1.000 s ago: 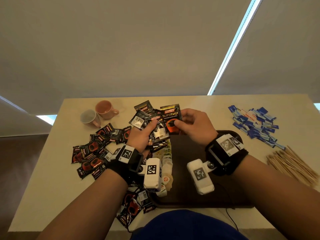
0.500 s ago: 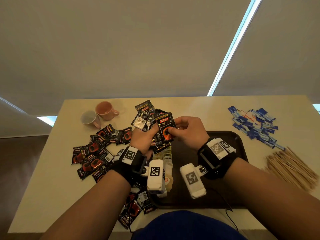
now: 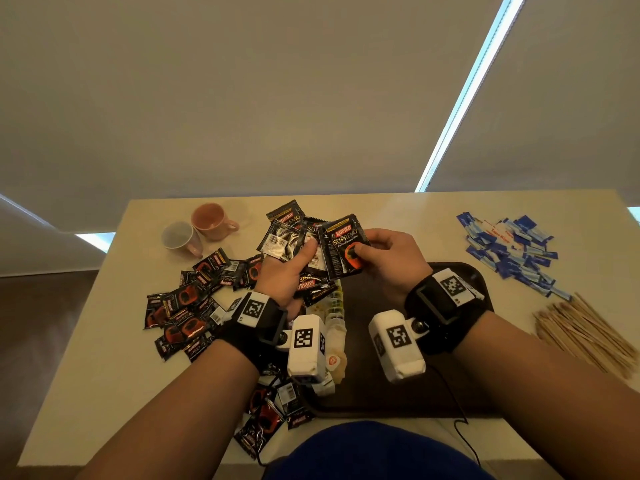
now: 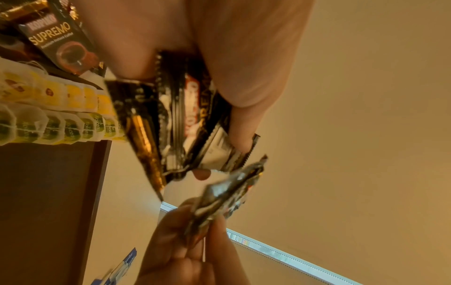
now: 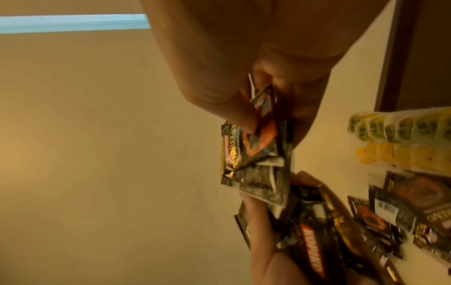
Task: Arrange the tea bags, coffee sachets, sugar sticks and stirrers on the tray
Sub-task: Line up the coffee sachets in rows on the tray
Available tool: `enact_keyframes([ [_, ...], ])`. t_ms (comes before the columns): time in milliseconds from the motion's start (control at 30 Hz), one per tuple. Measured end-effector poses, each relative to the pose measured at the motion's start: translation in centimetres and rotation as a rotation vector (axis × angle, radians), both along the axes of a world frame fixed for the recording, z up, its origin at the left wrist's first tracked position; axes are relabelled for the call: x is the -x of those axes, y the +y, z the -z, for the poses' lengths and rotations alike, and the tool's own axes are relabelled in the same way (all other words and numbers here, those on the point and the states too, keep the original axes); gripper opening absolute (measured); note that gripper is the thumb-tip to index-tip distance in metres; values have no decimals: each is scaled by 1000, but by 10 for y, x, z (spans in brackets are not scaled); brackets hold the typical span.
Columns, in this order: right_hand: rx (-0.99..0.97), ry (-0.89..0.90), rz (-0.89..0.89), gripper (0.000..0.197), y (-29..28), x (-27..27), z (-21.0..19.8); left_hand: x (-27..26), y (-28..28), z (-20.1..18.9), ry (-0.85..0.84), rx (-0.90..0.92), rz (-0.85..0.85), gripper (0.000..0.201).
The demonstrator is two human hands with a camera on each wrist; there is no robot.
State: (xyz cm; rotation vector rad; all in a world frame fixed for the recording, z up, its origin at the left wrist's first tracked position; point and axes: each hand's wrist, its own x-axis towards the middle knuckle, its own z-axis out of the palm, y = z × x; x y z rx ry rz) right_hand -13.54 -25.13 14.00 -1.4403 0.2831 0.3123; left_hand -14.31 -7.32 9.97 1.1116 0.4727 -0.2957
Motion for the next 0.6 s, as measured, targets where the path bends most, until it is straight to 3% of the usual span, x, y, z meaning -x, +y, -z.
enact_keyframes([
  [67, -73, 26, 9, 17, 1, 1, -4, 0, -1, -2, -22, -47, 35, 42],
  [133, -43, 30, 6, 16, 2, 0, -2, 1, -3, -2, -49, -73, 69, 53],
  [367, 374, -188, -99, 8, 6, -7, 10, 3, -3, -4, -96, -65, 150, 31],
  [500, 407, -210, -134, 5, 8, -9, 8, 4, 0, -5, -62, -29, 144, 62],
  [600, 411, -187, -160, 8, 9, -10, 7, 4, 2, -3, -7, 19, 109, 65],
])
